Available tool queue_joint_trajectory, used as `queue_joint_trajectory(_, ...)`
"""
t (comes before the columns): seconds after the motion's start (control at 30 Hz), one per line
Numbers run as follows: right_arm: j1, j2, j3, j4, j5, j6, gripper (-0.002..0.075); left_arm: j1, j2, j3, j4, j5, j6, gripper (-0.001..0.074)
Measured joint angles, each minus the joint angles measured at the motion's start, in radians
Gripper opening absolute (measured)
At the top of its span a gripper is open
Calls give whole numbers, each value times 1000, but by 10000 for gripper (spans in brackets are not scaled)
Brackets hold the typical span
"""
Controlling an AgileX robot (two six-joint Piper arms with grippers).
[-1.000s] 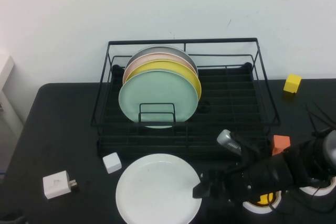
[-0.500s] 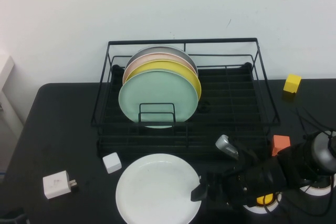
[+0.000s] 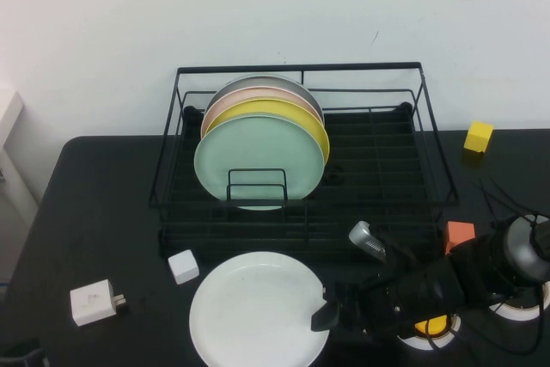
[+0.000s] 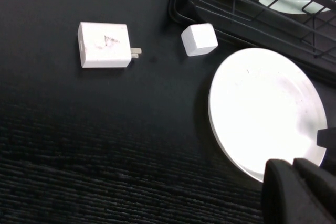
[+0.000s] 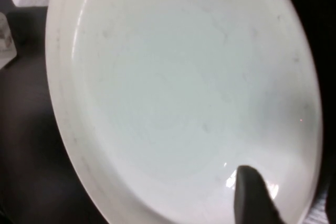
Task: Place plate on rack
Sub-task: Pick up the plate from the table
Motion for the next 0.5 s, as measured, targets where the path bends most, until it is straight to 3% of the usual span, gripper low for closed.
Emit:
queue_joint_trajectory(0.17,0,2,-2,0,0,-6,223,0,0,0,0,2,0,-3)
queue_joint_trajectory(0.37,0,2,-2,0,0,-60,59,0,0,0,0,7,0,-3)
queue_joint_trajectory(0.5,0,4,-2,2,8,-77,16,0,0,0,0,7,0,-3)
